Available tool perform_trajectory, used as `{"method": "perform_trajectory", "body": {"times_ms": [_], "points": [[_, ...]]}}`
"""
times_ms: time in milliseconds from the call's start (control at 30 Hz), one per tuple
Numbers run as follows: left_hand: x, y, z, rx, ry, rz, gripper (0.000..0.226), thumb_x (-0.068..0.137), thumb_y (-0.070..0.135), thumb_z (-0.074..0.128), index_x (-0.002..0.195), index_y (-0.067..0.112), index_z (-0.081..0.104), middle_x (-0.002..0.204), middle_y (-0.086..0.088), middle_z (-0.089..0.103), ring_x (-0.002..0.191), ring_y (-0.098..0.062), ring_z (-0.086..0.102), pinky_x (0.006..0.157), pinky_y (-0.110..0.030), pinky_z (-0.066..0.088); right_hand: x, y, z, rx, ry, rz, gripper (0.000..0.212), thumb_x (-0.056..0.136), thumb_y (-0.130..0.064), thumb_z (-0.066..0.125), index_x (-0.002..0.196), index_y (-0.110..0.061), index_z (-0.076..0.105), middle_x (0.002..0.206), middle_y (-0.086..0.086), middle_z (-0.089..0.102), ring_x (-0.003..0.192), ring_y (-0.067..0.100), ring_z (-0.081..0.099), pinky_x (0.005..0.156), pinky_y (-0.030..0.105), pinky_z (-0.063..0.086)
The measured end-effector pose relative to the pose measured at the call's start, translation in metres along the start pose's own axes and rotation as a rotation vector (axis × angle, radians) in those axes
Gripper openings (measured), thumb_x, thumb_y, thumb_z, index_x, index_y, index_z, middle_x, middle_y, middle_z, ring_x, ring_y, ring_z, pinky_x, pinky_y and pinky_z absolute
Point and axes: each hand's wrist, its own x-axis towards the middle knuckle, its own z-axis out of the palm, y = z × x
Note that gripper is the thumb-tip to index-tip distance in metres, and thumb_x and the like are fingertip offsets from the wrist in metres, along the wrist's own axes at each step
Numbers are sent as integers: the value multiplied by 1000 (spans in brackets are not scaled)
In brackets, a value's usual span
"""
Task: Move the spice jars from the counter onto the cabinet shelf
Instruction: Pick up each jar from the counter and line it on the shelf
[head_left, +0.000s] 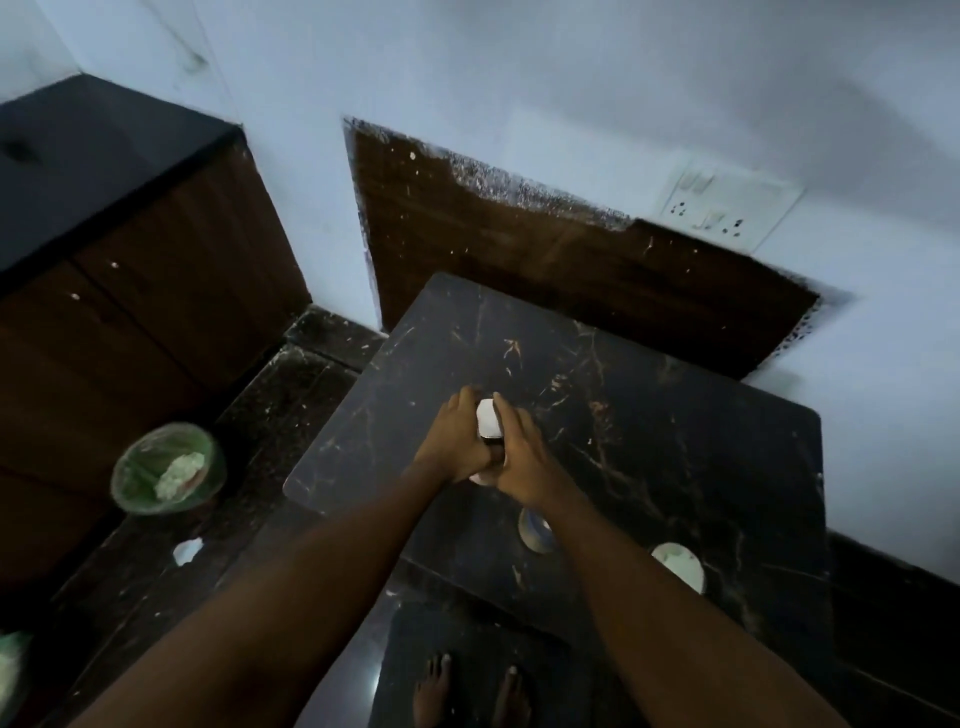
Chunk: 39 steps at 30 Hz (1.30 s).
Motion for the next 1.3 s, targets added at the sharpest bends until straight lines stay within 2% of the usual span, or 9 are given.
{"method": "perform_trajectory", "body": {"times_ms": [133, 233, 367, 467, 633, 700, 900, 1133, 1300], "points": [[13, 55, -38, -212, 24, 135, 90, 77, 45, 82, 151, 22, 37, 143, 2, 49, 122, -14, 56, 100, -30, 49, 2, -24, -75, -30, 167, -68, 95, 78, -35, 82, 154, -28, 26, 148, 3, 41, 136, 20, 47, 104, 32, 46], [19, 100, -74, -376, -4, 238, 82, 85, 46, 78, 153, 24, 37, 139, 4, 55, 118, -12, 60, 98, -29, 51, 1, -47, -144, -26, 225, -65, 85, 79, -50, 75, 149, -37, 28, 147, -3, 43, 132, 16, 49, 97, 31, 44], [27, 159, -110, -569, 20, 348, 43, 101, 13, 63, 142, 11, 51, 121, -6, 68, 106, -16, 69, 92, -30, 56, -5, -77, -239, 35, 328, -113, 94, 69, -59, 82, 145, -33, 34, 146, -5, 51, 128, 11, 52, 100, 28, 47], [34, 221, -133, -662, -8, 419, 41, 97, -5, 54, 138, -2, 52, 120, -8, 68, 108, -14, 65, 90, -25, 53, -22, -97, -316, 42, 400, -184, 87, 70, -46, 88, 138, -30, 37, 137, -7, 55, 121, 11, 56, 91, 15, 44], [41, 320, -157, -601, -8, 584, 67, 76, -2, 64, 141, 3, 47, 118, -18, 65, 100, -24, 64, 78, -27, 59, -50, -122, -417, 66, 488, -299, 69, 79, -26, 84, 134, -24, 43, 133, -1, 57, 119, 20, 59, 96, 31, 50], [46, 353, -161, -614, 56, 599, 67, 79, -7, 71, 140, 11, 51, 121, -17, 67, 106, -28, 65, 86, -38, 61, -60, -129, -450, 74, 529, -363, 63, 81, -14, 81, 136, -20, 50, 135, 4, 56, 123, 21, 58, 104, 37, 50], [60, 452, -173, -590, 231, 711, 62, 69, 21, 88, 122, 37, 60, 113, 16, 71, 103, -2, 67, 84, -25, 52, -87, -135, -534, -72, 757, -509, 61, 77, 6, 69, 134, -16, 61, 131, 8, 51, 124, 18, 53, 111, 32, 46], [76, 549, -166, -544, 352, 765, 74, 59, 41, 87, 125, 32, 54, 114, 15, 65, 101, 1, 63, 73, -13, 46, -97, -116, -594, -33, 1016, -531, 69, 80, 11, 58, 144, -14, 52, 145, 3, 54, 130, 14, 51, 111, 23, 42], [104, 590, -137, -416, 358, 772, 47, 62, 48, 78, 102, 38, 55, 93, 18, 65, 84, 3, 66, 64, -9, 44, -92, -78, -622, -94, 1036, -441, 58, 83, 9, 62, 138, -7, 53, 140, 10, 54, 130, 23, 52, 106, 15, 38]]}}
